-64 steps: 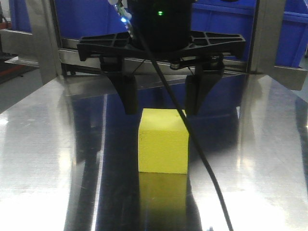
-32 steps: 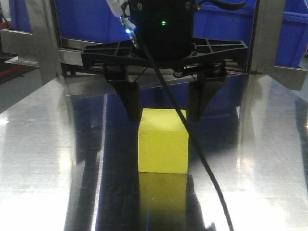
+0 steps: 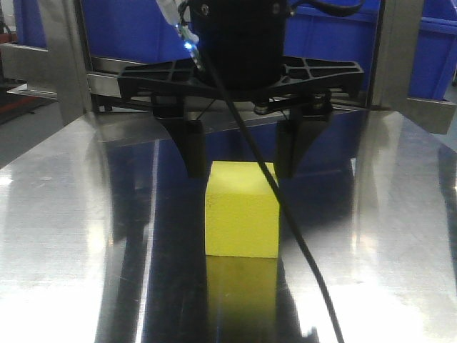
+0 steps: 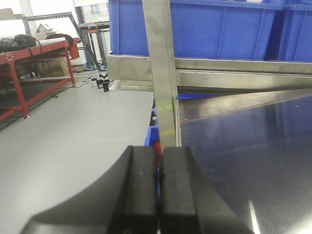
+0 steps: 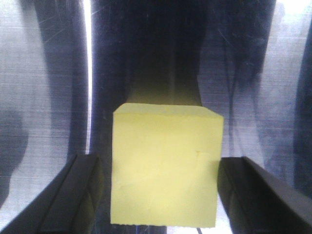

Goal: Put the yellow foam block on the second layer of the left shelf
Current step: 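Lower the open right gripper around the yellow foam cube, then close the right gripper on the yellow foam cube and lift it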

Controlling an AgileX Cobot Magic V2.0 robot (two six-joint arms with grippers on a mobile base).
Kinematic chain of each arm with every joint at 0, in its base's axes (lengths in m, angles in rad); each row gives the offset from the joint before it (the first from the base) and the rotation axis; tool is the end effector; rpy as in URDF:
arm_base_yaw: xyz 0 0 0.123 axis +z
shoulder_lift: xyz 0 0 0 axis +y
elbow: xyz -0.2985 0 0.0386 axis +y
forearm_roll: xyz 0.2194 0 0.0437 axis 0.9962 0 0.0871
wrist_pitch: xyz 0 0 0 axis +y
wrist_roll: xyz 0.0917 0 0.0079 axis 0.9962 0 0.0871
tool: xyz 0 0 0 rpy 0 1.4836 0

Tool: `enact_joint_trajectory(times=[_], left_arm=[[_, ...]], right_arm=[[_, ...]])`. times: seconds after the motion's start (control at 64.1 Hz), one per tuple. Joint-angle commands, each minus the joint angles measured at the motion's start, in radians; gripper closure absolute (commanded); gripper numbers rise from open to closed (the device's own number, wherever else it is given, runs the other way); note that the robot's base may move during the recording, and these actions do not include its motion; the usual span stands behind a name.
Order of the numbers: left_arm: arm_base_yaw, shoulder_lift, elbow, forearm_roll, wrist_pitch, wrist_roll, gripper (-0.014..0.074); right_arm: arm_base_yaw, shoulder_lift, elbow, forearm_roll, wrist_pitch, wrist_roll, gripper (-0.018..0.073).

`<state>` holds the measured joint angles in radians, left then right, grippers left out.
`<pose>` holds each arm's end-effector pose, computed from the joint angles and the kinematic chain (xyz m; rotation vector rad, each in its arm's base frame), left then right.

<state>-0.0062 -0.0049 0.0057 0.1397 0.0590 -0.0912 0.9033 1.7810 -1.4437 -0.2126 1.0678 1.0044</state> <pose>0.0128 0.0007 0.2061 0.0355 1.5426 0.0397 0.2269 0.2603 0.2881 0.0312 2.8312 0.1296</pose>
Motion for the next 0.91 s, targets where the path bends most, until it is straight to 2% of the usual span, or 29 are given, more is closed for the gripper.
enact_joint_trajectory(times=[0.0, 0.64, 0.89], left_arm=[[-0.004, -0.021, 0.023, -0.006, -0.082, -0.005, 0.0460], [-0.004, -0.021, 0.023, -0.006, -0.082, -0.005, 0.0460], [-0.004, -0.021, 0.023, -0.006, -0.082, -0.005, 0.0460]], right_arm=[[-0.001, -0.046, -0.012, -0.033, -0.019, -0.009, -0.0036], [-0.005, -0.014, 0.027, -0.033, -0.077, -0.030, -0.0035], [-0.011, 0.006, 0.027, -0.004, -0.082, -0.032, -0.0035]])
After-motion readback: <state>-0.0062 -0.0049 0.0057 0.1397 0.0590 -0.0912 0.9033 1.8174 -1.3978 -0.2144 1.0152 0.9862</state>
